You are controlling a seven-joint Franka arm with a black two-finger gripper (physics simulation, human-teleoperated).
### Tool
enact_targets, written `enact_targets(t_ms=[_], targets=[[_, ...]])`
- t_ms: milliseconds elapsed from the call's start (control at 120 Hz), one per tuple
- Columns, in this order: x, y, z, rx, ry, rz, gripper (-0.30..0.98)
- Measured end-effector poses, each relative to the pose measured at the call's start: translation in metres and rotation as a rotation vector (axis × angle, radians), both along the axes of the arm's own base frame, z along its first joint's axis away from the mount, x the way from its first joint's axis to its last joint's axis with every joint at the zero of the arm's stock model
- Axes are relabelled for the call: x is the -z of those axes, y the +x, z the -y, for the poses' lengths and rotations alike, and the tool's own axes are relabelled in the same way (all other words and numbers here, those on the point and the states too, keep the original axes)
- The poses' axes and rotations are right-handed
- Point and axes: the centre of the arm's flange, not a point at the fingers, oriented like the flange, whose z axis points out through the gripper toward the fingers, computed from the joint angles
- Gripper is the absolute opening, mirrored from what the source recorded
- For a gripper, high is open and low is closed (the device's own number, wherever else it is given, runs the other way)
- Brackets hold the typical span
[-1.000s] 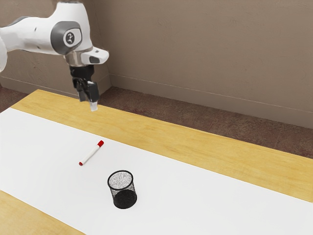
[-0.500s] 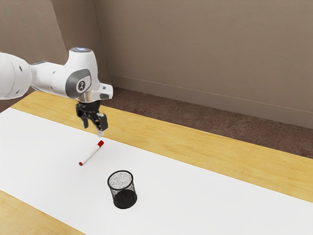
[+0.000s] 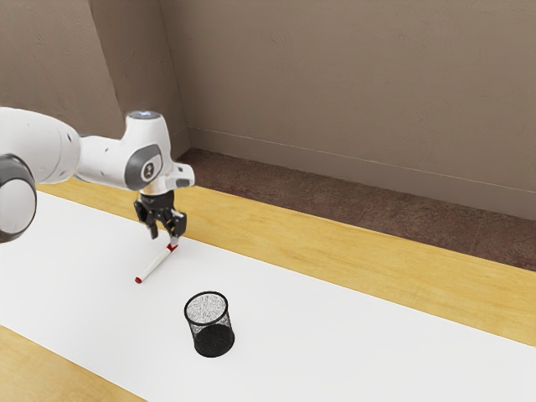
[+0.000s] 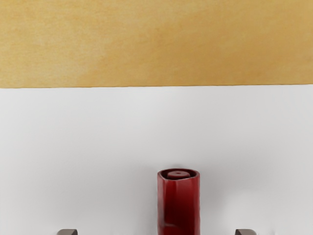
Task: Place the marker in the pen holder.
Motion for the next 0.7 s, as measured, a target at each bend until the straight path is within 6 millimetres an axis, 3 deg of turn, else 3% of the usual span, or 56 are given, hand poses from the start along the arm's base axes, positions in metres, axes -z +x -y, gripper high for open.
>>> enact_targets(t_ms=[350, 542, 700], targets=[[0.025, -0.001, 0.002, -0.014, -0.010, -0.027, 0.30], [0.025, -0.001, 0.003, -0.018, -0.010, -0.026, 0.07], [0.022, -0.001, 0.003, -0.022, -0.003, -0.020, -0.04]])
